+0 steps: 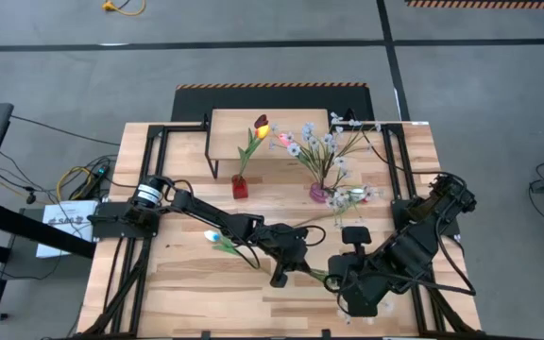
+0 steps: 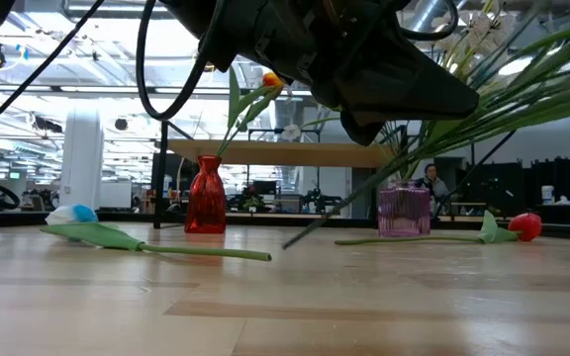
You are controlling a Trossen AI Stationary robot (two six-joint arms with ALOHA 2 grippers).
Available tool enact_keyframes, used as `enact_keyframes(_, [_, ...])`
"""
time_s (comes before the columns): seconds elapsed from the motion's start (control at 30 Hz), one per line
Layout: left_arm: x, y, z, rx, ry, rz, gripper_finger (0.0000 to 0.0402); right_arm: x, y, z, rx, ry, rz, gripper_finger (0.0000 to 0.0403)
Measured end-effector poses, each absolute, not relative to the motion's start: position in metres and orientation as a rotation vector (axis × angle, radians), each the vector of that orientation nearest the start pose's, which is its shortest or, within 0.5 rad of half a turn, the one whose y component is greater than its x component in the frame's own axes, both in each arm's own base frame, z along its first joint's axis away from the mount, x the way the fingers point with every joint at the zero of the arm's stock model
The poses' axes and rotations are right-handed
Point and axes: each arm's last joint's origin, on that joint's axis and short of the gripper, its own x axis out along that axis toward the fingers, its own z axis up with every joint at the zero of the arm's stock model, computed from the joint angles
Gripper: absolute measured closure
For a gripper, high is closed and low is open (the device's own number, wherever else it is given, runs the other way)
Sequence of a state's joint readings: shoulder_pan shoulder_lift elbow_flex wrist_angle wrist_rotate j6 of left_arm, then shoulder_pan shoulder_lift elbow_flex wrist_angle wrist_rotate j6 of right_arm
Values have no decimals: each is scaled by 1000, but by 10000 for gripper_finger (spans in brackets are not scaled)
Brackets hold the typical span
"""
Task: Pick and place flowers into a vace then onto a shelf
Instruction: Put the white flowers into the red vase
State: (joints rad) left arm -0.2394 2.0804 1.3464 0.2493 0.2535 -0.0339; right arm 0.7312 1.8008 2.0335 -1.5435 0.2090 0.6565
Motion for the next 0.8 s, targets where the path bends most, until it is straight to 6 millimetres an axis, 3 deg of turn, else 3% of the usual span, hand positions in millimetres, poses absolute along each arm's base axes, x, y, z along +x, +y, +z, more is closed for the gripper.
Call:
enact_keyframes(0.33, [440, -117, 169, -39, 506, -480, 401, 246, 218, 383, 98, 1333, 95, 289])
enact_keyframes(0.47, [440, -126, 174, -24, 532, -499, 401, 240, 213, 395, 141, 1306, 74, 293])
enact_keyframes(0.8, [436, -161, 210, 179, 620, -426, 401, 191, 180, 451, 291, 1084, 49, 336])
